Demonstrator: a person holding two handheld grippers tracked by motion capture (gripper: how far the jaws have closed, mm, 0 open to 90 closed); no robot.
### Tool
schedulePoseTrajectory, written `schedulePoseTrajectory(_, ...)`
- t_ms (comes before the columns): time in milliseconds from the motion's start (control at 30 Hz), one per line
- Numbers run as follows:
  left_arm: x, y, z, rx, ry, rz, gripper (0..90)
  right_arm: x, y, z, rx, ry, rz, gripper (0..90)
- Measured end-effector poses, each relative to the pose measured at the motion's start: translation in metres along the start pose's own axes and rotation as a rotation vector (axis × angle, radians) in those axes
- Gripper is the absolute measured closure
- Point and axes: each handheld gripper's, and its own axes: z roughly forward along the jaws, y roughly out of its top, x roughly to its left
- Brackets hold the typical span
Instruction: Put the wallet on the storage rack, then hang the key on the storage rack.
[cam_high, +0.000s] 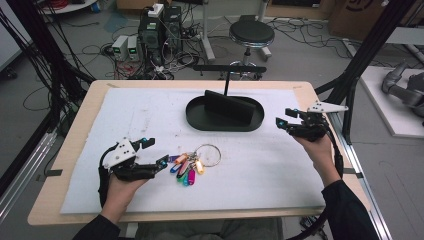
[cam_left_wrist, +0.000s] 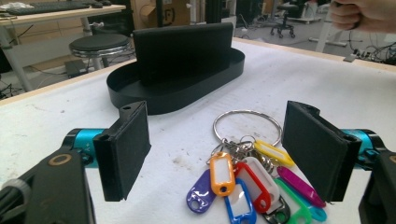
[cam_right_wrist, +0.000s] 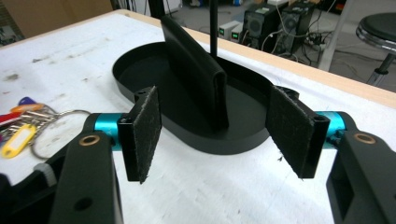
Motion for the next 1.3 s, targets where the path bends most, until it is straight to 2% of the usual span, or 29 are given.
schedulePoseTrajectory(167, 0.005, 0.001, 0.002, 0.000, 0.014, -0.004, 23.5, 0.014, -0.009, -0.015, -0.056, -0.024, -0.008, 34.6)
schedulePoseTrajectory(233, 0.007, 0.002, 0.003, 0.003, 0.015, -0.009, 23.5, 0.019, -0.014, -0.020, -0.087, -0.026, 0.006, 34.1)
schedulePoseTrajectory(300, 0.008, 0.002, 0.004, 0.007, 0.036, -0.020, 23.5, 0.026, -0.024, -0.025, -0.116, -0.060, 0.010, 34.0)
schedulePoseTrajectory(333, 0.008, 0.002, 0.004, 0.007, 0.036, -0.020, 23.5, 0.026, -0.024, -0.025, -0.116, -0.060, 0.010, 34.0)
schedulePoseTrajectory(367, 0.008, 0.002, 0.005, 0.008, 0.040, -0.021, 23.5, 0.028, -0.031, -0.026, -0.124, -0.079, 0.014, 33.7)
schedulePoseTrajectory(567, 0.009, 0.002, 0.004, 0.011, 0.107, -0.019, 23.5, 0.029, -0.043, -0.024, -0.106, -0.102, 0.025, 32.8)
schedulePoseTrajectory(700, 0.012, -0.002, 0.006, 0.051, 0.140, -0.044, 23.5, 0.029, -0.045, -0.022, -0.105, -0.116, 0.023, 32.6)
schedulePoseTrajectory(767, 0.013, -0.002, 0.006, 0.051, 0.139, -0.052, 23.5, 0.029, -0.045, -0.022, -0.105, -0.117, 0.023, 32.7)
schedulePoseTrajectory(933, 0.019, -0.002, 0.008, 0.044, 0.095, -0.113, 23.5, 0.031, -0.047, -0.024, -0.100, -0.124, 0.023, 32.7)
schedulePoseTrajectory(1033, 0.021, -0.002, 0.010, 0.038, 0.087, -0.152, 21.1, 0.030, -0.048, -0.024, -0.094, -0.128, 0.021, 32.6)
schedulePoseTrajectory(1200, 0.019, 0.002, 0.017, 0.047, 0.088, -0.152, 20.8, 0.033, -0.048, -0.024, -0.088, -0.131, 0.003, 32.4)
schedulePoseTrajectory(1300, 0.014, 0.006, 0.024, 0.048, 0.066, -0.139, 20.9, 0.033, -0.048, -0.024, -0.087, -0.130, -0.005, 32.4)
